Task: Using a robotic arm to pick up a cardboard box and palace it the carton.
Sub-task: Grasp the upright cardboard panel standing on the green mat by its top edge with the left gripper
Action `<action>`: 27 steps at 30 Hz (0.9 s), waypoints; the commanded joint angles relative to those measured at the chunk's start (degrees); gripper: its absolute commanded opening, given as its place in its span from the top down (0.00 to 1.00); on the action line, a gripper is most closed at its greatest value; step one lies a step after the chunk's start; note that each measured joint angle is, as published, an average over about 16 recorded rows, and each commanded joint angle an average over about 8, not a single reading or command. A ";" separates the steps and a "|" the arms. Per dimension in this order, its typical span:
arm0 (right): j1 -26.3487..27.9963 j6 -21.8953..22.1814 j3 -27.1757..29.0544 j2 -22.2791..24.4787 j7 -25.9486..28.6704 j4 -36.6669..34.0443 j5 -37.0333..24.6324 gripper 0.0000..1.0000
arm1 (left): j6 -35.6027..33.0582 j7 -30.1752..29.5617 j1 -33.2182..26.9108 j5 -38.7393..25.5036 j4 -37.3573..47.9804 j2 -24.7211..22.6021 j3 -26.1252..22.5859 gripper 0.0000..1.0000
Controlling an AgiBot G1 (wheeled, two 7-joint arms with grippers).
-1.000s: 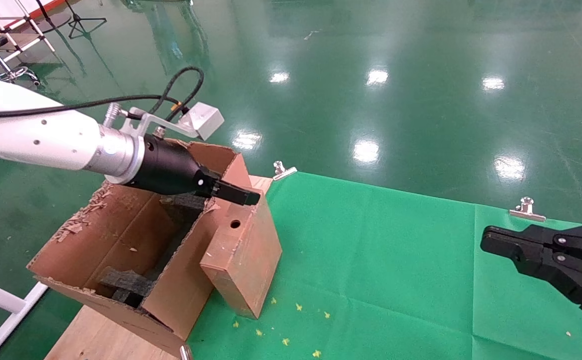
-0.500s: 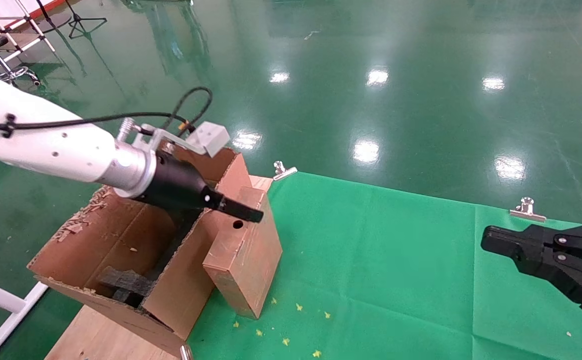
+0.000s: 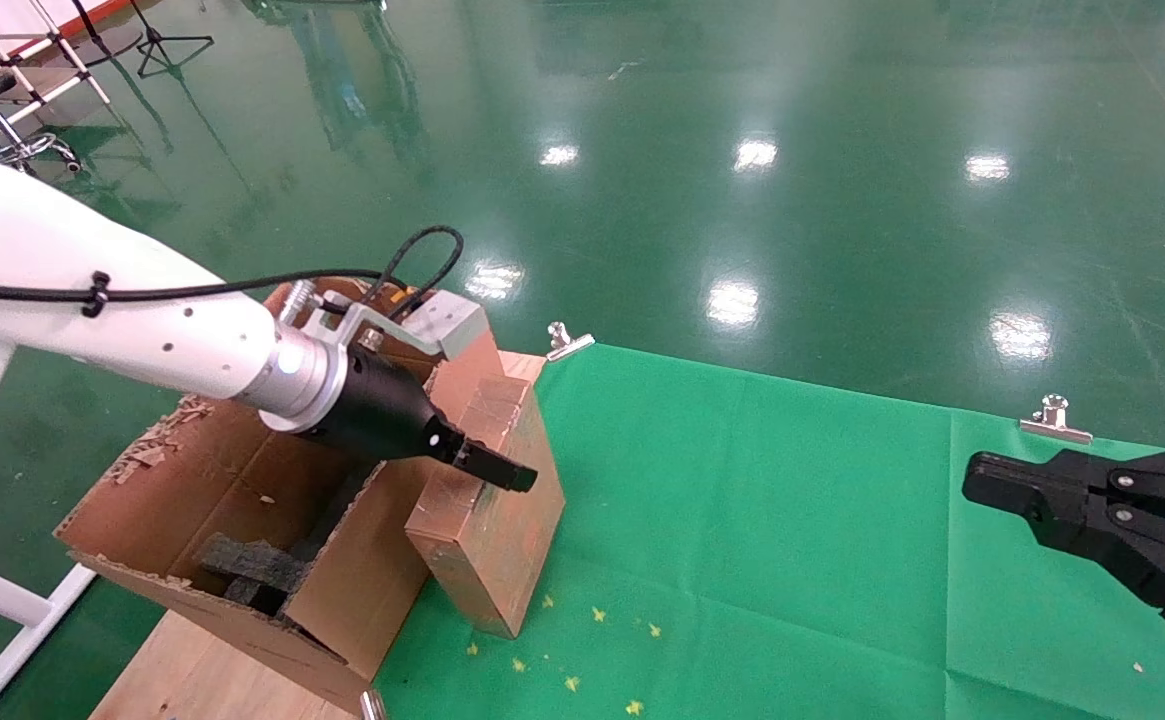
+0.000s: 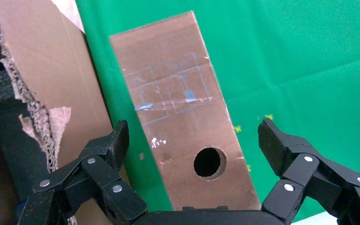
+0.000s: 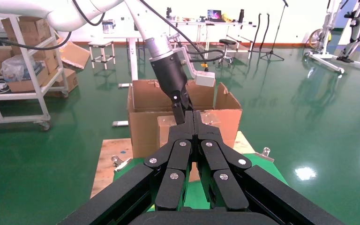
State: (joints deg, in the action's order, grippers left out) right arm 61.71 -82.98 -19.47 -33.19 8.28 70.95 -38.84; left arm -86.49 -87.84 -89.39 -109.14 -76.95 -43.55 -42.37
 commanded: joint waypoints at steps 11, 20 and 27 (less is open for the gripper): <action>-0.01 0.01 0.00 0.00 0.00 -0.01 0.01 0.00 | 0.01 0.25 0.12 -0.19 0.04 -0.08 -0.28 1.00; -0.01 0.01 0.00 0.00 0.00 -0.01 0.01 0.00 | 0.04 0.11 0.09 -0.03 0.04 -0.05 -0.11 1.00; -0.01 0.01 0.00 0.01 0.00 -0.01 0.01 0.00 | 0.06 0.08 0.07 0.03 0.02 -0.02 -0.05 1.00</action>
State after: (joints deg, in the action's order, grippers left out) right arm 61.70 -82.97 -19.46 -33.18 8.28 70.95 -38.83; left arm -86.43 -87.76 -89.32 -109.12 -76.93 -43.57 -42.43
